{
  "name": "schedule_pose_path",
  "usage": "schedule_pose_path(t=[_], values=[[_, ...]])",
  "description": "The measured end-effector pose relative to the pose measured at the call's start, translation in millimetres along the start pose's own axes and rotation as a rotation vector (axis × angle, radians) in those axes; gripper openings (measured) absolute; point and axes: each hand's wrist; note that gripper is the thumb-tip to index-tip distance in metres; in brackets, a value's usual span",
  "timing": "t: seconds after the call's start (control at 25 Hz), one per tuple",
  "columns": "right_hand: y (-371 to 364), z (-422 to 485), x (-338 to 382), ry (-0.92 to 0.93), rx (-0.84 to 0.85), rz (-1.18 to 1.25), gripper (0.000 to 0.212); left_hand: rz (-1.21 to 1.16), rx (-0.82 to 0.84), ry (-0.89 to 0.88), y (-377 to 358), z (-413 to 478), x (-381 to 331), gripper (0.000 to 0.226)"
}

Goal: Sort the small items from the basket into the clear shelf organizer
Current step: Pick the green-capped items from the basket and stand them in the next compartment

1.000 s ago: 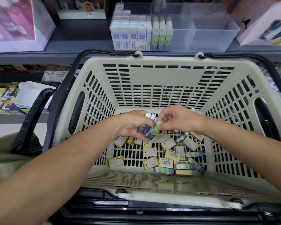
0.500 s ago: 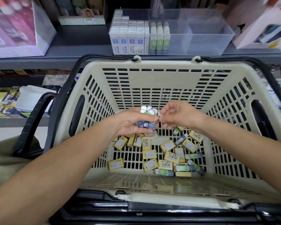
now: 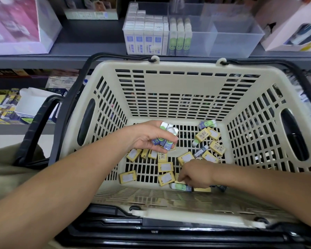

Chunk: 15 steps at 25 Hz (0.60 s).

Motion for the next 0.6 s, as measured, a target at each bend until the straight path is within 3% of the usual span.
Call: schedule_pose_path(t=[0.2, 0.36, 0.6], values=[[-2, 6, 2, -0.045, 0.108, 0.107, 0.028, -0.015, 0.014, 0.021, -1, -3, 0, 0.042], [-10, 8, 4, -0.004, 0.023, 0.011, 0.018, -0.007, 0.006, 0.024, 0, -3, -1, 0.052], [-14, 12, 5, -0.025, -0.011, 0.014, 0.02, 0.003, 0.002, 0.04, -1, -2, 1, 0.052]])
Point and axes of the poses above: each hand's wrist, its own z-axis towards the middle knuckle, its own y-axis out of the back of the hand, x = y × z, and after that the axes turned 3 degrees about -x, right-handed
